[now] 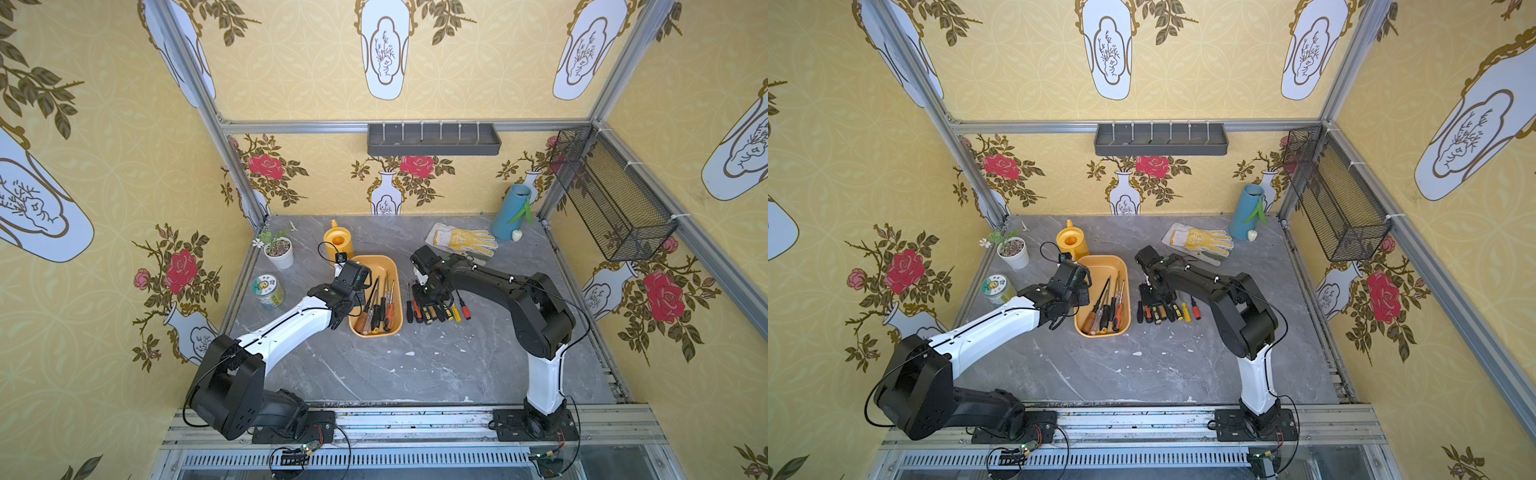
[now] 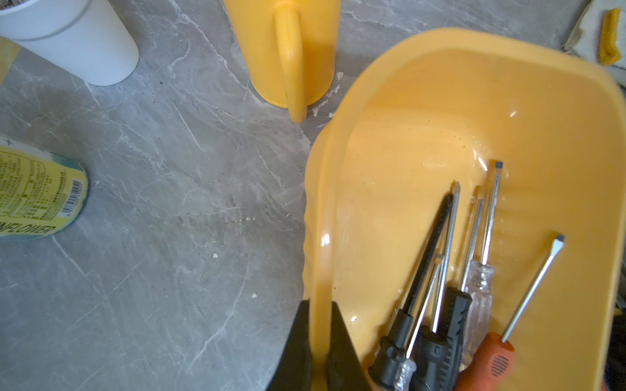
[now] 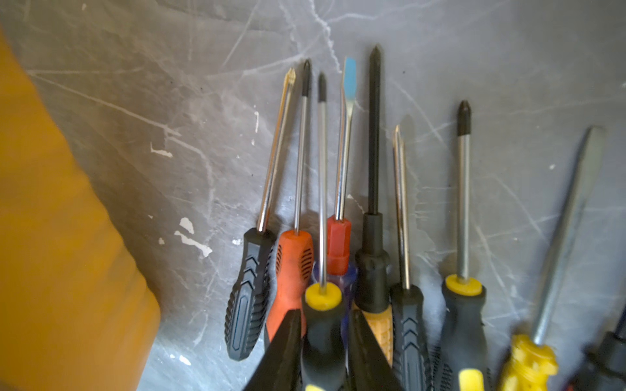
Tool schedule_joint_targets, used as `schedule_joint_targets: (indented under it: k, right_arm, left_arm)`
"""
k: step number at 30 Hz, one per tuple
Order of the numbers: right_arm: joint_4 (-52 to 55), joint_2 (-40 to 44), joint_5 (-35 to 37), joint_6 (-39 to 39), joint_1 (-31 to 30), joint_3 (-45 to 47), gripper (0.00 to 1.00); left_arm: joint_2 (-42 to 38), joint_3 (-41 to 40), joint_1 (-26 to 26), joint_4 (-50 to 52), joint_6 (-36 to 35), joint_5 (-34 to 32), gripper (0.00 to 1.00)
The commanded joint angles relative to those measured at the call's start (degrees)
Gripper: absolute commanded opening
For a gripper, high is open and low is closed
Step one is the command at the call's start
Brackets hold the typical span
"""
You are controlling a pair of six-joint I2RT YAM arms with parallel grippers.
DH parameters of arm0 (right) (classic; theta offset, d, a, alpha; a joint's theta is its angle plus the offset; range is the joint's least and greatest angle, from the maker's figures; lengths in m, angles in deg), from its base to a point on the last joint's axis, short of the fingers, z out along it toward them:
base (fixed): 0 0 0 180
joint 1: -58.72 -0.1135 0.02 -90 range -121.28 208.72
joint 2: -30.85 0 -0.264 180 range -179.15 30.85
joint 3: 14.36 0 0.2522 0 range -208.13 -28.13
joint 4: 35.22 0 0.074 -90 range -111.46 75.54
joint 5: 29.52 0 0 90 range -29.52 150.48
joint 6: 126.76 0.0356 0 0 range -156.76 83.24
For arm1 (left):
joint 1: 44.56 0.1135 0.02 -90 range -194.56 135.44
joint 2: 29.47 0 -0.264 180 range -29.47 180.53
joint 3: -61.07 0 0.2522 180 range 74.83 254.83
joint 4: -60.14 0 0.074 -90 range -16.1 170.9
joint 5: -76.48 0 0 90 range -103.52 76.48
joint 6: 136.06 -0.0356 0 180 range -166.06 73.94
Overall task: Take out the screwdriver from the storage box
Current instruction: Place the screwdriver at the center of the board.
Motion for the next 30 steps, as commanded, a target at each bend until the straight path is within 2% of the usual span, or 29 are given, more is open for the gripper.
schedule_joint_targets:
  k: [1,5,13,17,23,30]
  right_arm:
    - [0.3,0.4,0.4,0.0,-0.1,-0.2,0.35]
    - [0.4,1.0,0.6,0.2,-0.1,0.0,0.41]
    - [-0.3,4.1,1.6,0.6,-0.4,0.0,0.46]
    - [-2.5,7.3,2.2,0.5,-1.5,0.8,0.52]
    - [-5.3,10.9,1.6,0.9,-2.5,0.6,0.53]
    - [-9.8,11.2,-2.4,1.1,-5.2,0.9,0.51]
  left_arm:
    - [0.3,-0.1,0.0,-2.2,0.4,-0.2,0.0]
    - [0.2,-0.1,0.0,-2.3,0.5,0.0,0.0]
    - [-0.2,-0.4,0.0,-2.2,0.6,-0.2,0.0]
    - [-0.2,-0.4,0.0,-2.5,0.9,0.0,0.0]
    - [0.0,-0.6,0.0,-3.0,1.6,0.6,0.0]
    - [-0.8,-1.5,0.0,-4.7,2.1,1.3,0.0]
